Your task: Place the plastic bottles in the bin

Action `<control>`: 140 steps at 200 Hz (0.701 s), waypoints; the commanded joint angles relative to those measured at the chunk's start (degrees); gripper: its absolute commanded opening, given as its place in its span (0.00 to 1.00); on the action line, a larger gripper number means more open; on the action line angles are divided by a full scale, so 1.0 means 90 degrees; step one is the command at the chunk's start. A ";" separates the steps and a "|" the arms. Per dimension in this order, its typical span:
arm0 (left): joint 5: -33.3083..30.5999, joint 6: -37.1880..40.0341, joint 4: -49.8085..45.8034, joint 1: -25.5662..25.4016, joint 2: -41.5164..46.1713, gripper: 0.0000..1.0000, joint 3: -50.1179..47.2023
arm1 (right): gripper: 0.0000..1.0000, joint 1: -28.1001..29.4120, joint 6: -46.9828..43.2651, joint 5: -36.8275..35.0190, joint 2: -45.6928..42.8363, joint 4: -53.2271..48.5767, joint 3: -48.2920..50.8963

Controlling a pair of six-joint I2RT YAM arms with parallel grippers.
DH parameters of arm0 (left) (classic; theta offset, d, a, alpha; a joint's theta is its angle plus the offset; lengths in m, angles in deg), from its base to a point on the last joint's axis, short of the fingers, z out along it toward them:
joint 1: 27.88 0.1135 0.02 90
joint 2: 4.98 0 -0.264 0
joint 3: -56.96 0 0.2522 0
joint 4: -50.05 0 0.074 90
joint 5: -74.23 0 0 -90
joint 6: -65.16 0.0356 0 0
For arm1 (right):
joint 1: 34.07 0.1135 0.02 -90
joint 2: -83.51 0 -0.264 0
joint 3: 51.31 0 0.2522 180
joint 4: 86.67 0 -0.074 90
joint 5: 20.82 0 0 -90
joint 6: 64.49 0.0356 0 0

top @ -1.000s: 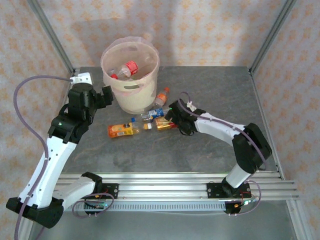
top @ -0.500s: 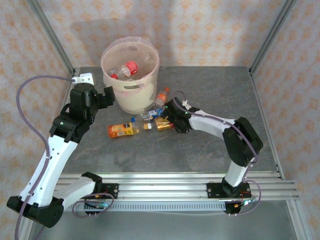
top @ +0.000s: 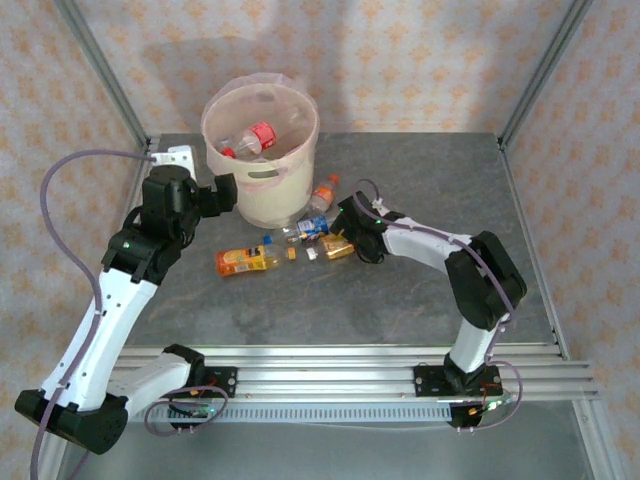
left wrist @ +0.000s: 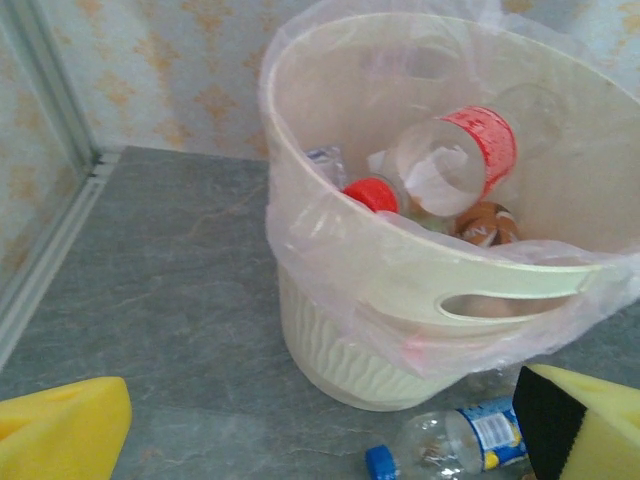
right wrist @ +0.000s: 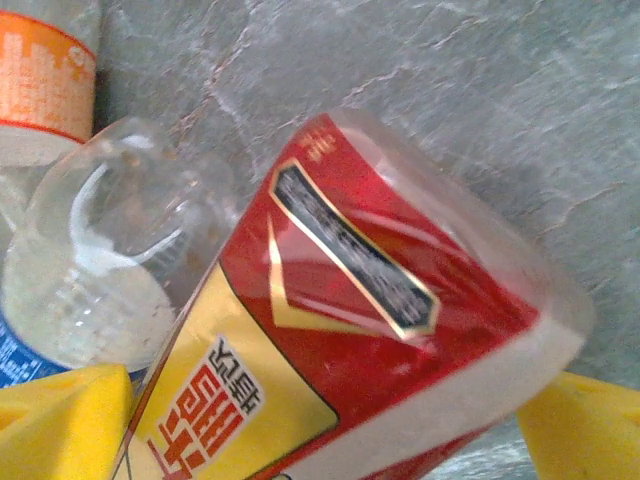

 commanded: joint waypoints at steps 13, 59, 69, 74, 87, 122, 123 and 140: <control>0.0598 -0.0080 0.0387 -0.0029 -0.0037 1.00 -0.0166 | 0.99 -0.0102 -0.0514 -0.0030 -0.0183 -0.0661 0.0220; 0.0613 -0.0131 0.0405 -0.0074 -0.0091 1.00 -0.0226 | 1.00 -0.0207 -0.0830 -0.0073 -0.0226 -0.0924 0.0219; 0.0576 -0.0138 0.0416 -0.0074 -0.0091 1.00 -0.0226 | 1.00 -0.0212 -0.0842 -0.0002 -0.0182 -0.0862 0.0229; 0.0560 -0.0142 0.0425 -0.0076 -0.0086 1.00 -0.0229 | 0.99 -0.0212 -0.0846 0.0030 -0.0155 -0.0837 0.0230; 0.0497 -0.0166 0.0450 -0.0074 -0.0083 1.00 -0.0232 | 0.98 -0.0207 -0.0852 0.0130 -0.0059 -0.0769 0.0220; 0.0204 -0.0243 0.0450 -0.0074 -0.0052 1.00 -0.0239 | 0.93 -0.0212 -0.0756 0.0316 0.0180 -0.0546 0.0287; 0.0198 -0.0242 0.0448 -0.0074 -0.0047 1.00 -0.0232 | 0.93 -0.0207 -0.0755 0.0316 0.0177 -0.0542 0.0287; 0.0148 -0.0241 0.0435 -0.0079 -0.0021 1.00 -0.0234 | 0.91 -0.0212 -0.0706 0.0350 0.0221 -0.0437 0.0334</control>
